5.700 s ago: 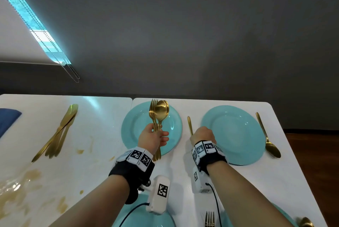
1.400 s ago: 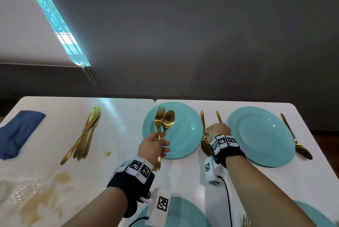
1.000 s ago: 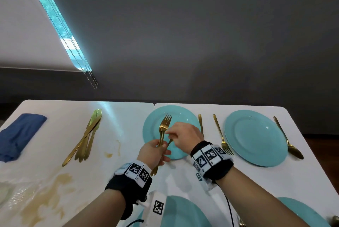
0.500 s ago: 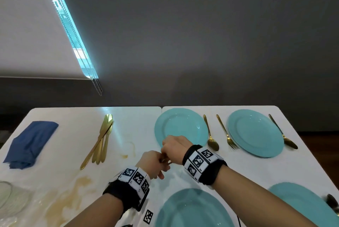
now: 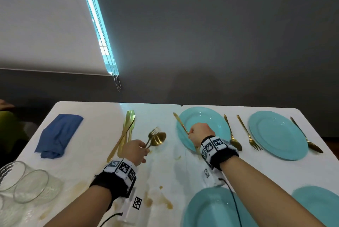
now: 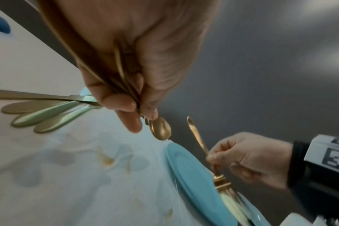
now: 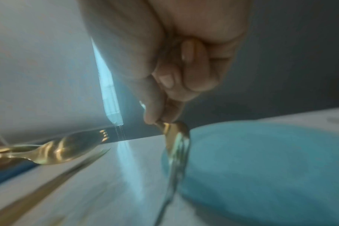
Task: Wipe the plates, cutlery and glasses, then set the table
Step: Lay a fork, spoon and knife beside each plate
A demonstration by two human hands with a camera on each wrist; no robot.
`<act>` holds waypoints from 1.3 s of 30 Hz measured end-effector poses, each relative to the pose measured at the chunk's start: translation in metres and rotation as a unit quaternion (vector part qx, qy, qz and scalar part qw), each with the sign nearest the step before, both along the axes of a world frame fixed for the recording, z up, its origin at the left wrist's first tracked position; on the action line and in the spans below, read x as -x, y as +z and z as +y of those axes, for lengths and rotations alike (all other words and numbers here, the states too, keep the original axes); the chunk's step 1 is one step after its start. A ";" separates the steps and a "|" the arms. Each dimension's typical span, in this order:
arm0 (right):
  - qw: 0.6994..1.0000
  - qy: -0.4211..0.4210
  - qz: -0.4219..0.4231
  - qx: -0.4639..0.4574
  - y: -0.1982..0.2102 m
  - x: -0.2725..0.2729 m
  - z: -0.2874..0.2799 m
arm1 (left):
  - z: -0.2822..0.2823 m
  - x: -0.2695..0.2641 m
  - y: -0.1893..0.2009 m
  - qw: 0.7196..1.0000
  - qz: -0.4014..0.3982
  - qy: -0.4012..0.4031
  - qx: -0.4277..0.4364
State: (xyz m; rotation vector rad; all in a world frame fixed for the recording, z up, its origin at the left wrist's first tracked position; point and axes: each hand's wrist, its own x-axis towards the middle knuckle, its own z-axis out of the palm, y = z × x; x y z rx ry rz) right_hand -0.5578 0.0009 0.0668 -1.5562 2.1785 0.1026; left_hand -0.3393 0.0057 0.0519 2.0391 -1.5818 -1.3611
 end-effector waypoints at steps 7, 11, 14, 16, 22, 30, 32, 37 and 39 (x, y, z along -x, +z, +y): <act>0.985 -0.129 -0.110 -0.034 -0.055 -0.045 -0.030 | -0.022 -0.007 0.005 0.992 0.108 0.057 0.020; 0.981 -0.169 -0.091 -0.030 -0.063 -0.060 -0.043 | -0.027 -0.013 -0.001 0.993 0.111 0.037 0.029; 0.982 -0.168 -0.086 -0.019 -0.064 -0.062 -0.051 | -0.031 -0.018 -0.005 0.993 0.107 0.037 0.030; 0.980 -0.176 -0.087 -0.013 -0.065 -0.061 -0.057 | -0.035 -0.021 -0.008 0.993 0.102 0.043 0.034; 0.978 -0.189 -0.077 0.027 -0.065 -0.064 -0.072 | -0.046 -0.026 -0.014 0.990 0.115 0.066 0.043; 0.987 -0.152 -0.011 0.043 -0.062 -0.073 -0.079 | -0.049 -0.027 -0.018 0.991 0.114 0.057 0.040; 0.989 -0.142 -0.003 0.042 -0.061 -0.073 -0.080 | -0.047 -0.027 -0.018 0.991 0.115 0.056 0.036; 0.991 -0.128 0.014 0.038 -0.059 -0.074 -0.079 | -0.046 -0.029 -0.018 0.991 0.114 0.056 0.035; 0.992 -0.122 0.022 0.034 -0.059 -0.074 -0.077 | -0.045 -0.029 -0.017 0.991 0.116 0.056 0.038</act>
